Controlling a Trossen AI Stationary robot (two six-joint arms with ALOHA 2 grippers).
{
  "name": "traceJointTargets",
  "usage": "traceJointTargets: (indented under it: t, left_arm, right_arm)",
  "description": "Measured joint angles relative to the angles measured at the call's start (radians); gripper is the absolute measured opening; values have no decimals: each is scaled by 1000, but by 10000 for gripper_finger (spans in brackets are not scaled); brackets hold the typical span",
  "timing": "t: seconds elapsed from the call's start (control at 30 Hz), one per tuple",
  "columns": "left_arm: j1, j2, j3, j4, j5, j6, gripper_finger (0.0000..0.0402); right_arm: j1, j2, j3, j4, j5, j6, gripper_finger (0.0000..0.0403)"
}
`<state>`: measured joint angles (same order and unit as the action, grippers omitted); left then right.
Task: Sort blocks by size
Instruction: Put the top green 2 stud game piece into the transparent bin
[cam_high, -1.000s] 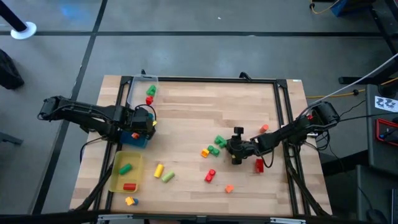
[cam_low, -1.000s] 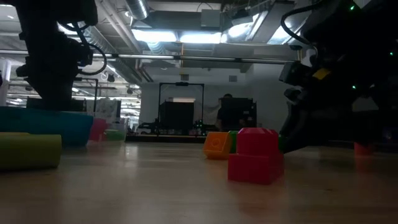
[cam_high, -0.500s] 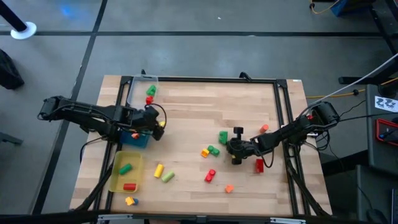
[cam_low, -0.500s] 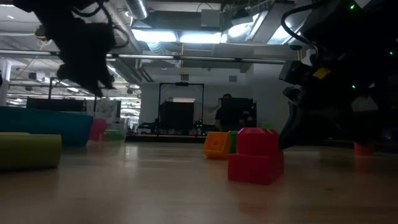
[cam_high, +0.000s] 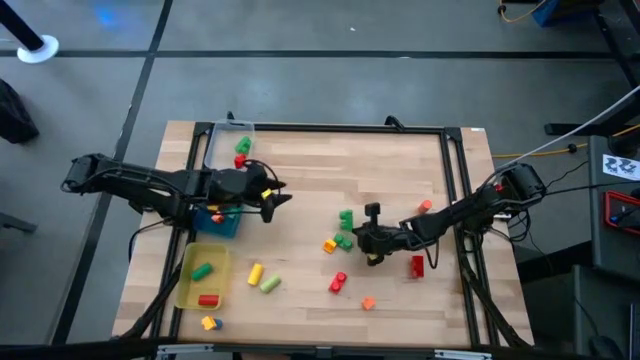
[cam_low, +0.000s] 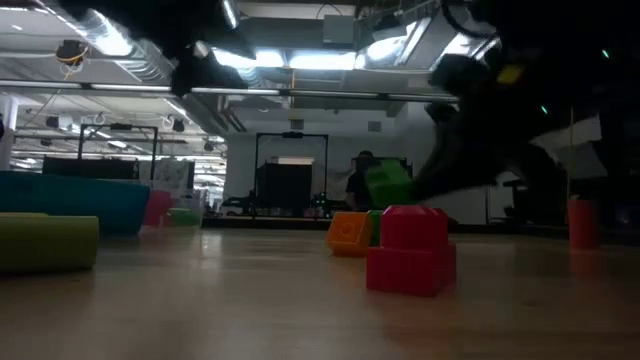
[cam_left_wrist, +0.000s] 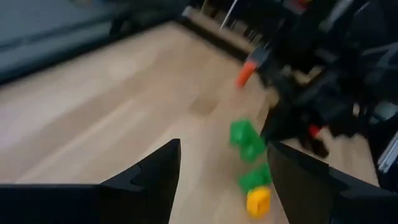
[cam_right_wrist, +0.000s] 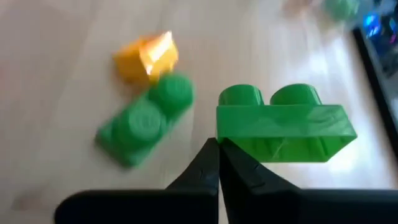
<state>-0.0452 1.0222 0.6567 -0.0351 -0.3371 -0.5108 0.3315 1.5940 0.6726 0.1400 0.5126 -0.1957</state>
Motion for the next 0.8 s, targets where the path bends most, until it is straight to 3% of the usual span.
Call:
traceJointTargets:
  t: [0.23,0.43,0.8]
  left_arm:
    - [0,146,0,239,4,105,224]
    - [0,242,0,278,92,81,224]
    - [-20,262,0,407,242,195,224]
  right_arm:
    - [-7,0,97,2,2,-245,4]
    - [-6,0,175,1,45,-419,2]
    - [-5,-1,252,122,73,-656,1]
